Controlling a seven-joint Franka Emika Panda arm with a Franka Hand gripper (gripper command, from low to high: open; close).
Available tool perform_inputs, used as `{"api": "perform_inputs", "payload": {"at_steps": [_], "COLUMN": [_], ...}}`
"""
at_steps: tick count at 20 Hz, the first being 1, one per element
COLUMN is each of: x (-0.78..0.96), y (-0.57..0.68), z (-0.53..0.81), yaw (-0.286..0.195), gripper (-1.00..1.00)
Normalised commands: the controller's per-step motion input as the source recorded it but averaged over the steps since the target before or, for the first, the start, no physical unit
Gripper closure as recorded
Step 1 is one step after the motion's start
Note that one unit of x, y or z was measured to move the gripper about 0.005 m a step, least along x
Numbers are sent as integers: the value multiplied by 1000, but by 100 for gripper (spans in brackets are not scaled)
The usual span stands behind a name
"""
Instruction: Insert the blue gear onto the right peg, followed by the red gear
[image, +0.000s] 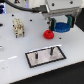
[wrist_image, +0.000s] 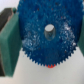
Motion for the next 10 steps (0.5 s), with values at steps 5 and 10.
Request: {"api": "perform_inputs", "payload": {"at_steps": [5,10], "x": [712,539], "y": [-256,-243], "z": [50,5], "yaw": [0,0], "gripper": [100,100]}}
